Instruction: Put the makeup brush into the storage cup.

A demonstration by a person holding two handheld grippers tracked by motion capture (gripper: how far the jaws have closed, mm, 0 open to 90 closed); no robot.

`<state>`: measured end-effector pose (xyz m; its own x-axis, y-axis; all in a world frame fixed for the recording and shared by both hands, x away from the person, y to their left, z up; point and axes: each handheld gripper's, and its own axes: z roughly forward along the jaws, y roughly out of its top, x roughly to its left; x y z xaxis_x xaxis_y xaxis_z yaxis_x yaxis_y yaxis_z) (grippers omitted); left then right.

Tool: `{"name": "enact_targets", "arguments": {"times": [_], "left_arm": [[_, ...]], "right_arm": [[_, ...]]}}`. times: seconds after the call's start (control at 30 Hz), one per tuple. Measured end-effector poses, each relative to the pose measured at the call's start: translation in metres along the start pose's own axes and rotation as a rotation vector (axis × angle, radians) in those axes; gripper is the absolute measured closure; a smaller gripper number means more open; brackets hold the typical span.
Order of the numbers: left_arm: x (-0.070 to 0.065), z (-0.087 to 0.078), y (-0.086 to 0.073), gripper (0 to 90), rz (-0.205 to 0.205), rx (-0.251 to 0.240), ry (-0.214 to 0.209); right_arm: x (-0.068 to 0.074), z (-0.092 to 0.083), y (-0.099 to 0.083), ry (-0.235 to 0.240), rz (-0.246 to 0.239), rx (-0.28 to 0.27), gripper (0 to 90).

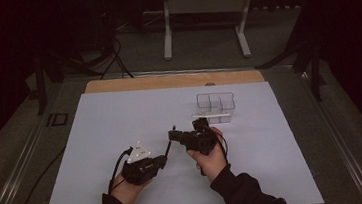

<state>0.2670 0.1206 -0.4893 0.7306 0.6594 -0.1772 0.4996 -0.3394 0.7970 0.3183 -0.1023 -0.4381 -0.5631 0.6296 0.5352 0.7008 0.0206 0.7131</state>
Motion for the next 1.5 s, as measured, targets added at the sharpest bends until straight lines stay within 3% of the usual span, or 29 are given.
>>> {"name": "enact_targets", "arguments": {"times": [0.07, 0.13, 0.23, 0.47, 0.57, 0.63, 0.77, 0.83, 0.97, 1.1, 1.2, 1.3, 1.5], "left_arm": [[0.001, 0.001, 0.000, 71.8, -0.007, 0.013, -0.017], [0.001, 0.001, -0.001, 59.7, -0.012, 0.003, -0.016], [0.002, 0.000, 0.001, 49.0, -0.024, 0.006, -0.003], [0.004, -0.003, 0.003, 40.5, -0.057, 0.007, 0.004], [0.005, -0.004, 0.003, 36.9, -0.057, -0.004, 0.015], [0.005, -0.005, 0.004, 35.5, -0.056, -0.008, 0.019], [0.006, -0.006, 0.004, 25.5, -0.054, -0.027, 0.038], [0.006, -0.007, 0.005, 19.9, -0.052, -0.035, 0.038], [0.008, -0.009, 0.004, 15.4, -0.064, -0.044, -0.008], [0.007, -0.009, 0.004, 11.6, -0.040, -0.053, -0.021], [0.006, -0.008, 0.003, 8.8, -0.018, -0.049, -0.008], [0.007, -0.008, 0.002, 4.1, -0.025, -0.053, -0.024], [0.008, -0.009, 0.002, 2.4, -0.019, -0.068, -0.011]], "right_arm": [[0.001, -0.001, 0.001, -0.008, -0.026, -0.007, 84.6], [0.000, -0.002, 0.003, -0.004, -0.040, -0.007, 84.6], [-0.002, -0.005, 0.006, 0.006, -0.077, -0.016, 84.7], [-0.005, -0.015, 0.013, 0.010, -0.162, -0.026, 84.6], [-0.006, -0.021, 0.014, 0.000, -0.197, -0.035, 84.6], [-0.005, -0.025, 0.013, -0.019, -0.245, -0.046, 84.6], [-0.008, -0.035, 0.014, -0.042, -0.310, -0.051, 84.6], [-0.009, -0.041, 0.015, -0.054, -0.330, -0.059, 84.6], [-0.013, -0.055, 0.019, -0.060, -0.371, -0.061, 84.7], [-0.015, -0.068, 0.023, -0.083, -0.391, -0.070, 84.7], [-0.016, -0.078, 0.027, -0.107, -0.399, -0.084, 84.7], [-0.020, -0.091, 0.033, -0.131, -0.404, -0.105, 84.7], [-0.025, -0.111, 0.047, -0.186, -0.413, -0.144, 84.7]]}}
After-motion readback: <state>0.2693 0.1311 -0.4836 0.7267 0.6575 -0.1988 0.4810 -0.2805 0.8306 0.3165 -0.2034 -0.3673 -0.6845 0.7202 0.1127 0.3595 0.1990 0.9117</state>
